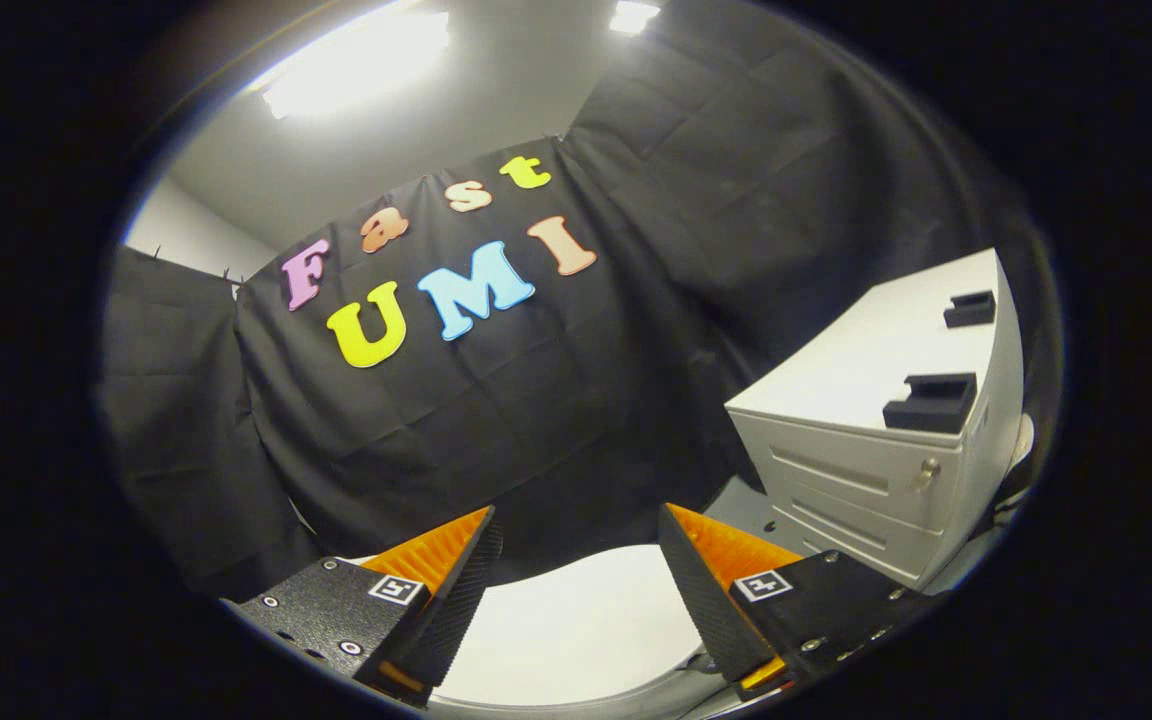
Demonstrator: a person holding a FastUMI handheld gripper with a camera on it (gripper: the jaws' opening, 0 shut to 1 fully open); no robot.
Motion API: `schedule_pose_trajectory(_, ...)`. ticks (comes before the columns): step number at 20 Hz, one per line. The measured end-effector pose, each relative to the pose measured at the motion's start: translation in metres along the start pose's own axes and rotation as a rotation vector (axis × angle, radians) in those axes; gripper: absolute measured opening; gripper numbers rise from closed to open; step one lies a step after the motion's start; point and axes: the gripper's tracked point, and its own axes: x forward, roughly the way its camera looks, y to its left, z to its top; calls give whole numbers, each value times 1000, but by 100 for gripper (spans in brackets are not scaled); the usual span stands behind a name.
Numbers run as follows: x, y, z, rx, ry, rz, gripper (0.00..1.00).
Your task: Open the toilet lid.
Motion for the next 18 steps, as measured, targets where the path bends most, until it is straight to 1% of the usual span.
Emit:
schedule_pose_trajectory(2, 5, -10, -15, 62, 20, -15, 96)
schedule_pose_trajectory(4, 11, -26, -33, 114, 42, -51, 95)
schedule_pose_trajectory(6, 5, -44, -45, 200, 51, -87, 95)
schedule_pose_trajectory(8, 4, -62, -59, 274, 61, -145, 95)
schedule_pose_trajectory(11, -6, -94, -77, 349, 66, -232, 95)
schedule_pose_trajectory(13, -12, -114, -89, 429, 75, -296, 95)
schedule_pose_trajectory(16, -16, -135, -114, 580, 100, -364, 94)
schedule_pose_trajectory(18, -17, -145, -132, 624, 137, -403, 94)
